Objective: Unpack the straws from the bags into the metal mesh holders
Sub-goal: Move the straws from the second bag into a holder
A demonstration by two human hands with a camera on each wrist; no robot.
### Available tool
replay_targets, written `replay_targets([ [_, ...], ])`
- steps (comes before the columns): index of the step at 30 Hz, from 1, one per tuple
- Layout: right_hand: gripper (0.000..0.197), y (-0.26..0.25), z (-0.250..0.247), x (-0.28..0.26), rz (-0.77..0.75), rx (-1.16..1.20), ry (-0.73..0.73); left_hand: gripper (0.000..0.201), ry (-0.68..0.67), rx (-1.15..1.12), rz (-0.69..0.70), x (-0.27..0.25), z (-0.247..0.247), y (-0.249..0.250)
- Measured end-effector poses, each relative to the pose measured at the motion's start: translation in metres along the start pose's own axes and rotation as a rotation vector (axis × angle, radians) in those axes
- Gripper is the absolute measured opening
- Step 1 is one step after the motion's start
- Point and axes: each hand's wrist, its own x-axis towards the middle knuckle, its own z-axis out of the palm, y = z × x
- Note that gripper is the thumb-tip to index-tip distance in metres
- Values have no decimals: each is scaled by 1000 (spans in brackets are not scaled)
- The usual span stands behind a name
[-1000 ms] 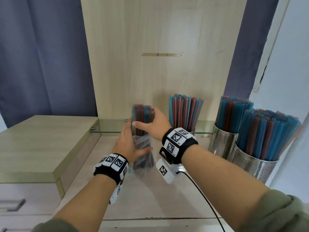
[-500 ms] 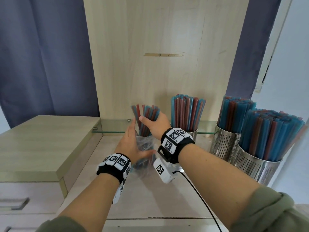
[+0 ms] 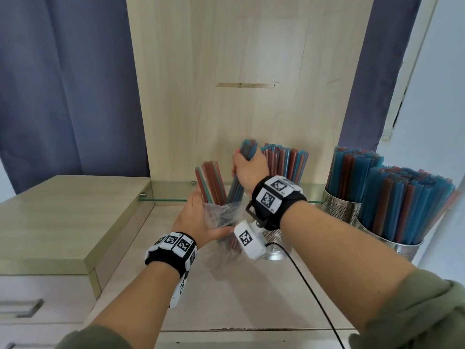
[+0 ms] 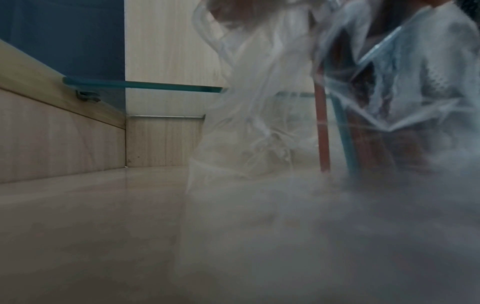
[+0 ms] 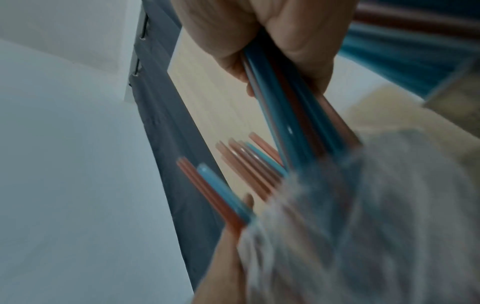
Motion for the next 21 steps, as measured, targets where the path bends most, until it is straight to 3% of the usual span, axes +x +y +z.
replay_targets([
  [7,15,-55,-33,24,-153,232,97,113,4,-5,19,-2,-4,6],
  [11,7,-92,-58,30,-228,360,149,110,13,7,31,-3,-3,6],
  [14,5,-122,-84,26,-331,451,111,107,16,20,25,-2,-2,4],
  [18,5,-116,-78,6,-420,153,-75,105,13,19,23,-3,-3,5],
  [21,4,-79,-57,-13,-375,-42,-163,105,7,18,16,-3,-3,7],
])
